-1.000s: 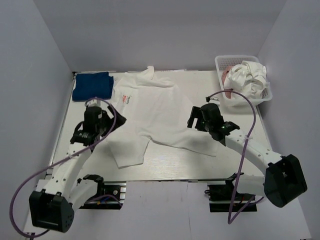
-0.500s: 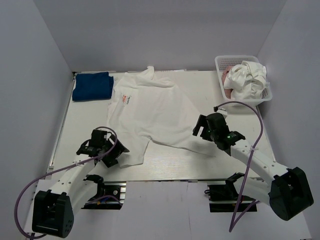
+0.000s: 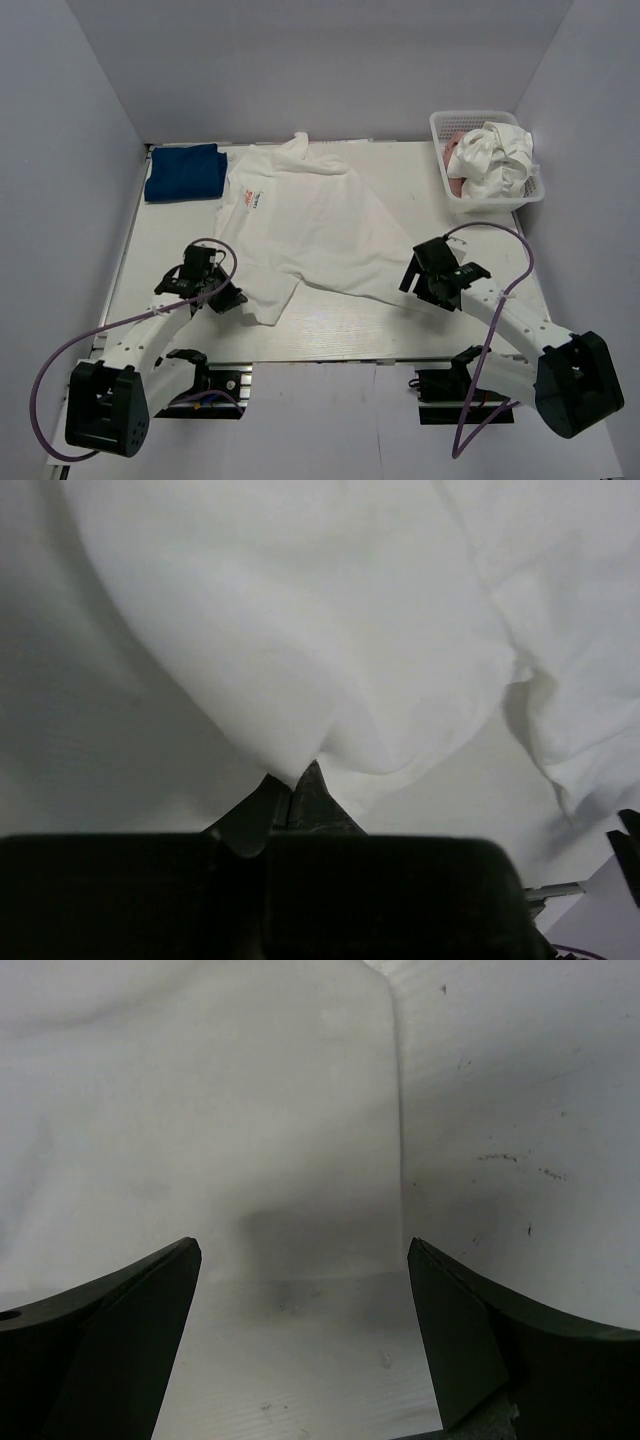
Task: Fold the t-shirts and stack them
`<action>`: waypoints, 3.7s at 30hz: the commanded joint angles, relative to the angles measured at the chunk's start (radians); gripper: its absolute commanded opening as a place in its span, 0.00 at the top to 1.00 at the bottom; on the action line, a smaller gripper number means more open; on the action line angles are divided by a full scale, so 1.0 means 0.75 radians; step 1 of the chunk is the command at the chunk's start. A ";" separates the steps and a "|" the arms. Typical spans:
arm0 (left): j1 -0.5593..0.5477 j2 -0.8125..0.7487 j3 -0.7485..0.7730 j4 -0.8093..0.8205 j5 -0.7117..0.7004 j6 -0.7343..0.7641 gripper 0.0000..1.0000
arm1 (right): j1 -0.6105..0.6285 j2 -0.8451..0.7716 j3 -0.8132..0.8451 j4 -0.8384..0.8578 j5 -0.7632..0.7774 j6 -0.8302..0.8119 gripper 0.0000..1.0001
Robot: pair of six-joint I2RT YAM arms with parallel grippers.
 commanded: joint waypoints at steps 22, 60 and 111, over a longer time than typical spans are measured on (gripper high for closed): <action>-0.002 -0.067 0.847 0.181 -0.239 0.307 1.00 | -0.011 -0.068 0.245 0.366 0.282 -0.036 1.00; 0.010 0.062 2.186 0.316 -0.359 0.894 1.00 | -0.007 -0.447 1.357 0.389 0.207 -0.844 1.00; -0.002 0.006 0.325 0.172 -0.112 0.317 0.00 | -0.124 0.378 0.383 0.571 -0.733 -0.717 0.10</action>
